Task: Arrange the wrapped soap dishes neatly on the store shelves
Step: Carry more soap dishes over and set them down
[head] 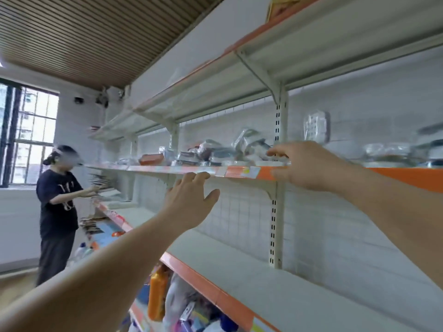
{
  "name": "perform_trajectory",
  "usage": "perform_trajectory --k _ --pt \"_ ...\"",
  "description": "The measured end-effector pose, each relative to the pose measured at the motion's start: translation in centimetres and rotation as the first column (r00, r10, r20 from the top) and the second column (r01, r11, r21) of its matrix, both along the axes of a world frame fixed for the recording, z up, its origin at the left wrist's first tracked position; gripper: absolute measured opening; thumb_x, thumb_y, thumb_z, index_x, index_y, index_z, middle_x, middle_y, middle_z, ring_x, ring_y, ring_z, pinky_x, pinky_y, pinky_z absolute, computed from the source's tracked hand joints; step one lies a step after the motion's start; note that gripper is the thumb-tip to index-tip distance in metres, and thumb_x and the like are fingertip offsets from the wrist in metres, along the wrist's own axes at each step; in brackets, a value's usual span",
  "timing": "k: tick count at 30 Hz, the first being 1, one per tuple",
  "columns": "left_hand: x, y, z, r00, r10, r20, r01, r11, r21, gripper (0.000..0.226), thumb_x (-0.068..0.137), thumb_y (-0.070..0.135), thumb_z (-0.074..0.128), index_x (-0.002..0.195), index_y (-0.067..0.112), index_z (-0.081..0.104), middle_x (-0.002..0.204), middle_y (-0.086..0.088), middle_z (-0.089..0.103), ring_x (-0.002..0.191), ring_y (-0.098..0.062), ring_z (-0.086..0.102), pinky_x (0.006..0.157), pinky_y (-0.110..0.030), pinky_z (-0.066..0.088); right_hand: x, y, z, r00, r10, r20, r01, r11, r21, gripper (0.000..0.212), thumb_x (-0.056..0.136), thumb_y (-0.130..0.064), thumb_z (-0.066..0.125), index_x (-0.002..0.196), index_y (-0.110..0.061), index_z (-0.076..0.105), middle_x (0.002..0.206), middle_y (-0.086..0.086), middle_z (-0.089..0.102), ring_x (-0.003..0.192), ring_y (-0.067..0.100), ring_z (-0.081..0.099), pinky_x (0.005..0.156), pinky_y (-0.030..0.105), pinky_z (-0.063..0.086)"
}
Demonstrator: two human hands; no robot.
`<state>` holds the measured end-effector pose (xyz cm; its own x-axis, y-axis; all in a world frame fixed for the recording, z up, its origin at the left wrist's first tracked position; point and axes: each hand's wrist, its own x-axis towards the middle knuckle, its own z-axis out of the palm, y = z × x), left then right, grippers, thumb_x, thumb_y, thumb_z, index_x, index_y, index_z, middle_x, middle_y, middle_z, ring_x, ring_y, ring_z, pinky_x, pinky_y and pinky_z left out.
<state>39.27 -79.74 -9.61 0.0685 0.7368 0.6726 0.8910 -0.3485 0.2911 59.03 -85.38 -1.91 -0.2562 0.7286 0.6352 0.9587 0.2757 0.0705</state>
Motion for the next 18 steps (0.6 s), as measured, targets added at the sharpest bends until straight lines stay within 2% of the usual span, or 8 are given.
perform_trajectory --k 2,4,7,9,13,18 --pt "-1.4 2.7 0.2 1.000 0.016 0.004 -0.016 1.000 0.004 0.051 0.096 0.043 0.039 0.142 0.023 0.031 0.145 -0.004 0.034 0.128 -0.026 0.038 0.106 -0.039 0.031 -1.2 2.7 0.6 1.000 0.025 -0.003 -0.025 0.999 0.032 0.043 0.090 -0.028 0.055 0.132 -0.023 0.050 0.130 -0.001 0.054 0.117 0.021 0.049 0.090 0.027 0.038" --pt "-2.5 5.6 0.3 1.000 0.020 0.011 -0.020 1.000 0.016 0.051 0.096 0.043 0.041 0.142 0.022 0.032 0.146 -0.005 0.032 0.126 -0.027 0.041 0.106 -0.040 0.031 -2.2 5.7 1.0 0.998 0.057 -0.013 -0.056 0.997 0.061 0.043 0.090 -0.029 0.055 0.132 -0.025 0.050 0.119 -0.004 0.056 0.110 0.019 0.049 0.081 0.023 0.034" --pt "-4.0 10.2 1.0 0.998 0.058 -0.009 -0.058 0.998 0.038 0.051 0.096 0.041 0.041 0.142 0.021 0.033 0.148 -0.006 0.030 0.130 -0.027 0.035 0.106 -0.038 0.031 -4.0 10.9 1.8 0.992 0.122 -0.032 -0.119 0.989 0.091 0.045 0.090 -0.032 0.056 0.134 -0.026 0.048 0.130 0.002 0.054 0.118 0.020 0.047 0.085 0.025 0.034" --pt "-5.1 13.4 2.0 0.996 0.084 -0.021 -0.083 0.996 0.041 0.050 0.096 0.041 0.041 0.141 0.021 0.034 0.147 -0.007 0.031 0.132 -0.027 0.032 0.106 -0.039 0.030 -5.8 14.5 2.5 0.986 0.163 -0.037 -0.160 0.984 0.078 0.046 0.089 -0.034 0.057 0.133 -0.026 0.048 0.132 0.004 0.052 0.114 0.020 0.049 0.087 0.026 0.038" --pt "-7.9 19.4 3.4 0.992 0.124 -0.020 -0.122 0.990 0.064 0.049 0.095 0.044 0.041 0.140 0.023 0.037 0.146 -0.005 0.034 0.128 -0.027 0.039 0.106 -0.041 0.031 -9.8 21.8 3.8 0.981 0.193 0.013 -0.194 0.980 0.054 0.045 0.091 -0.031 0.057 0.135 -0.022 0.048 0.138 0.003 0.048 0.120 0.018 0.046 0.076 0.019 0.031" --pt "-13.3 26.7 3.6 0.994 0.110 0.018 -0.111 0.990 0.083 0.048 0.095 0.041 0.043 0.139 0.022 0.041 0.142 -0.008 0.040 0.124 -0.027 0.044 0.105 -0.042 0.034 -14.5 30.2 3.8 0.988 0.149 0.028 -0.149 0.989 -0.009 0.046 0.091 -0.031 0.055 0.135 -0.021 0.048 0.137 0.004 0.049 0.120 0.021 0.046 0.082 0.021 0.030"
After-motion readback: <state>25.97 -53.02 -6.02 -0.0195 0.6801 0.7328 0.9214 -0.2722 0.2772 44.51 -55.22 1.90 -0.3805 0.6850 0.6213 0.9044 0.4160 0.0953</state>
